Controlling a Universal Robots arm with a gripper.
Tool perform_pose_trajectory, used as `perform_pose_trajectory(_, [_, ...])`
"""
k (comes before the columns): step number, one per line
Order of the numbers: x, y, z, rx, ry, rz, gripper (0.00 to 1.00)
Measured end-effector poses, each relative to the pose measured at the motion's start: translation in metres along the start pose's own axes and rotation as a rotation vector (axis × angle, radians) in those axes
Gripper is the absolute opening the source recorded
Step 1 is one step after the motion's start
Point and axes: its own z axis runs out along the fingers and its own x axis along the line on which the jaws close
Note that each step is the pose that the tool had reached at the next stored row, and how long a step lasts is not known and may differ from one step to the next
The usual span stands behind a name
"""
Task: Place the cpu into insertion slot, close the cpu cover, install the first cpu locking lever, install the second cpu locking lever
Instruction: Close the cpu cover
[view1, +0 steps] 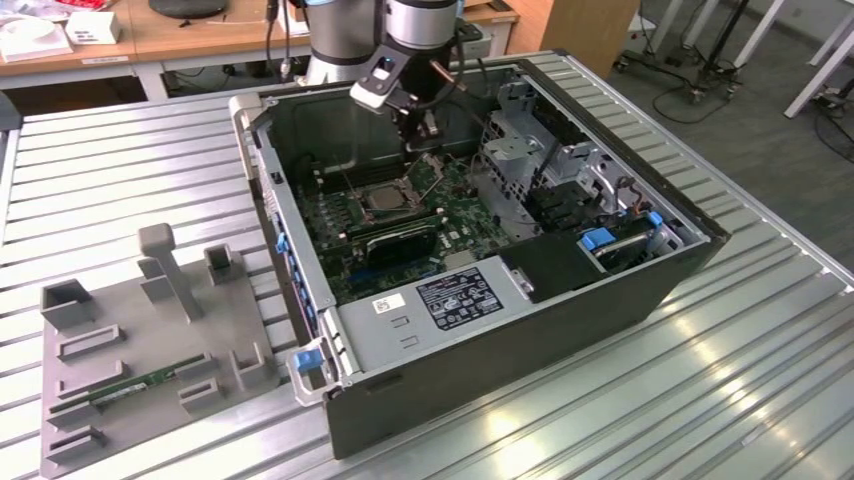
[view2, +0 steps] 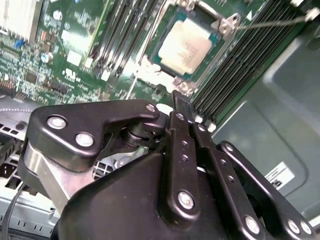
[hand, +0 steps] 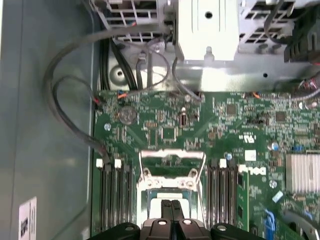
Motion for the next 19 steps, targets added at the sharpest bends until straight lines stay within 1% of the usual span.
perform_pose_trajectory(6, [0.0001, 0.0138, 0.0005, 0.0, -0.0001, 0.0, 0.11])
perform_pose_trajectory(10, [0.0002, 0.0204, 0.0007, 0.0, -0.0001, 0.0, 0.11])
perform_pose_trajectory(12, [0.0002, 0.0219, 0.0008, 0.0, -0.0001, 0.0, 0.11])
perform_pose_trajectory(19, [0.0002, 0.022, 0.0008, 0.0, -0.0001, 0.0, 0.11])
